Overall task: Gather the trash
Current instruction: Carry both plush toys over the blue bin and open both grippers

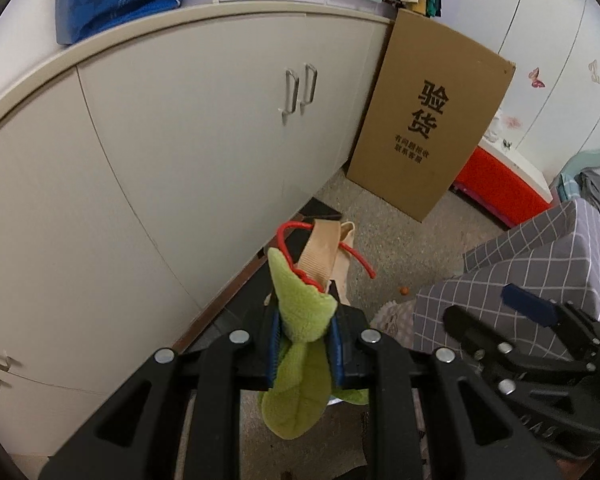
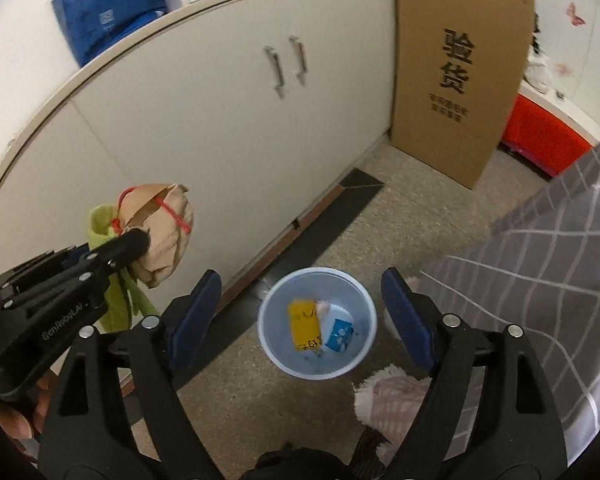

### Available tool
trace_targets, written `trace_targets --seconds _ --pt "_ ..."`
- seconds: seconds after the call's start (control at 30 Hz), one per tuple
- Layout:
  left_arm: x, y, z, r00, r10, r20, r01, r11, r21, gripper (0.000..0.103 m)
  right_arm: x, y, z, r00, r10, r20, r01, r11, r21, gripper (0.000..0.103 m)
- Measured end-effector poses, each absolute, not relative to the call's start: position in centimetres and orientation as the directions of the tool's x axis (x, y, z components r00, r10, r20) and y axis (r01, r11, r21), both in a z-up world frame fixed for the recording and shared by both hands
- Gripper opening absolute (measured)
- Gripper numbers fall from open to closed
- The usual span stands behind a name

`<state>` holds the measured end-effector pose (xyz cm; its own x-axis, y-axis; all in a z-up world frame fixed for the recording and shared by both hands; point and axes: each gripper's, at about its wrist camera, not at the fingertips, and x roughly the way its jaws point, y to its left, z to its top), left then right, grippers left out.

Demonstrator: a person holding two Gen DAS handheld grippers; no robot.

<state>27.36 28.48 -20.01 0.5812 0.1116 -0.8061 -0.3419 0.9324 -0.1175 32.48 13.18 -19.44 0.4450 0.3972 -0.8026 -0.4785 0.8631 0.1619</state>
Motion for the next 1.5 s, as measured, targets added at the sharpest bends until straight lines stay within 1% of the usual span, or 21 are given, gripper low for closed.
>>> trace_targets --seconds 0.23,0.5,0.73,0.8,0.83,0.9,0.93,1.03,1.2,1.5 --pt "27.9 26.6 -20.6 0.573 0.088 -0.815 -0.308 0.945 -0.115 0.02 32.1 11.2 -18.0 0.511 0.357 -0.782 -0.456 0.884 0.105 0.085" --pt "28.6 25.1 -20.3 0.573 0.07 -0.817 -0.28 0.953 -0.115 0.02 31.4 9.5 -16.6 0.569 0.358 -0.74 -0.435 0.895 0.099 0.086" --pt "30.0 24.2 -20.3 0.573 0.031 -0.819 -0.257 0.956 -0.143 0.021 31.2 8.1 -15.7 0.612 0.359 -0.705 -0.405 0.908 0.112 0.087" --pt "30.4 24.2 -20.1 0.581 0.01 -0.814 -0.257 0.951 -0.172 0.026 31.3 7.7 -15.5 0.623 0.358 -0.695 -0.391 0.913 0.12 0.087" --pt "30.6 24.2 -20.1 0.58 0.002 -0.815 -0.262 0.948 -0.183 0.03 31.4 7.4 -15.4 0.626 0.36 -0.692 -0.385 0.914 0.127 0.087" --pt "30.9 24.4 -20.1 0.568 -0.014 -0.823 -0.277 0.938 -0.207 0.065 31.3 7.0 -15.3 0.628 0.364 -0.688 -0.378 0.915 0.139 0.088" --pt "30.8 24.4 -20.1 0.571 -0.015 -0.821 -0.282 0.935 -0.213 0.067 31.4 7.0 -15.2 0.628 0.364 -0.687 -0.375 0.916 0.142 0.088" --pt "30.6 24.1 -20.0 0.559 0.01 -0.829 -0.291 0.939 -0.185 0.068 31.4 6.6 -15.1 0.628 0.366 -0.687 -0.369 0.917 0.151 0.088" --pt "29.9 23.8 -19.6 0.552 0.009 -0.834 -0.295 0.937 -0.185 0.068 31.0 6.1 -15.0 0.625 0.366 -0.689 -0.364 0.918 0.158 0.088" --pt "28.0 21.4 -16.0 0.61 0.027 -0.792 -0.26 0.951 -0.168 0.071 29.5 3.6 -13.1 0.656 0.366 -0.661 -0.344 0.923 0.17 0.088"
